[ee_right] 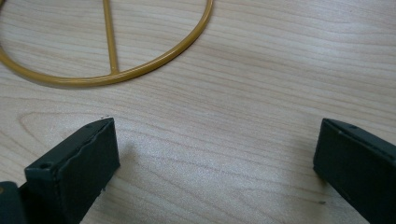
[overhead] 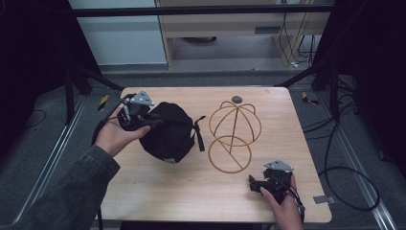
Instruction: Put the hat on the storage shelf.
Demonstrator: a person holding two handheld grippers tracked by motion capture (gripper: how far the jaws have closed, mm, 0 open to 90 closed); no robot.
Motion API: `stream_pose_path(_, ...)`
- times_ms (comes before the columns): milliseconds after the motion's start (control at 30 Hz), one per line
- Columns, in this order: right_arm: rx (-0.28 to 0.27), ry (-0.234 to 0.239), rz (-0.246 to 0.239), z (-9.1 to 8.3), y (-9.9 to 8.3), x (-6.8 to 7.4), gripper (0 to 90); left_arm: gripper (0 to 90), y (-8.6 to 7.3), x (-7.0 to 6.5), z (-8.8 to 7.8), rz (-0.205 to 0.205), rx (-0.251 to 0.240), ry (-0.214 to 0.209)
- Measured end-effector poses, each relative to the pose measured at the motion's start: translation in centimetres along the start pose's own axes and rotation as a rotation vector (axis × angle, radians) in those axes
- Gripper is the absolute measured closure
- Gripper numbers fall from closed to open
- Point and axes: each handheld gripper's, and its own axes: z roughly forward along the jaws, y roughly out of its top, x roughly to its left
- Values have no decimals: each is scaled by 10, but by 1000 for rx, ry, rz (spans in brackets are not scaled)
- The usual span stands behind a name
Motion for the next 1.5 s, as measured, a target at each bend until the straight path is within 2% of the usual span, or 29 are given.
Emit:
stream_pose_path(100, -1, -1, -2, 0, 0, 0, 4, 733, 8, 4, -13, 1, -8, 17)
stream_pose_path(233, 0, -1, -2, 0, 0, 0, 3, 732, 11, 4, -23, 12, 0, 31)
stream_pose_path(267, 0, -1, -2, 0, 0, 0, 3, 732, 13, 3, -29, 11, -8, 32)
stream_pose_path(367, 0, -1, -2, 0, 0, 0, 3, 733, 15, 1, -33, 17, -9, 32)
stream_pose_path(467, 2, -1, 1, 0, 0, 0, 3, 732, 20, -3, -41, 36, -8, 36)
stream_pose_path(667, 1, -2, -3, 0, 0, 0, 4, 732, 27, -8, -48, 47, -19, 25)
stream_pose_path(1233, 3, -3, -3, 0, 0, 0, 3, 732, 49, -23, -67, 96, -41, 37)
stream_pose_path(1500, 1, -2, -4, 0, 0, 0, 3, 733, 66, -32, -82, 123, -64, 40)
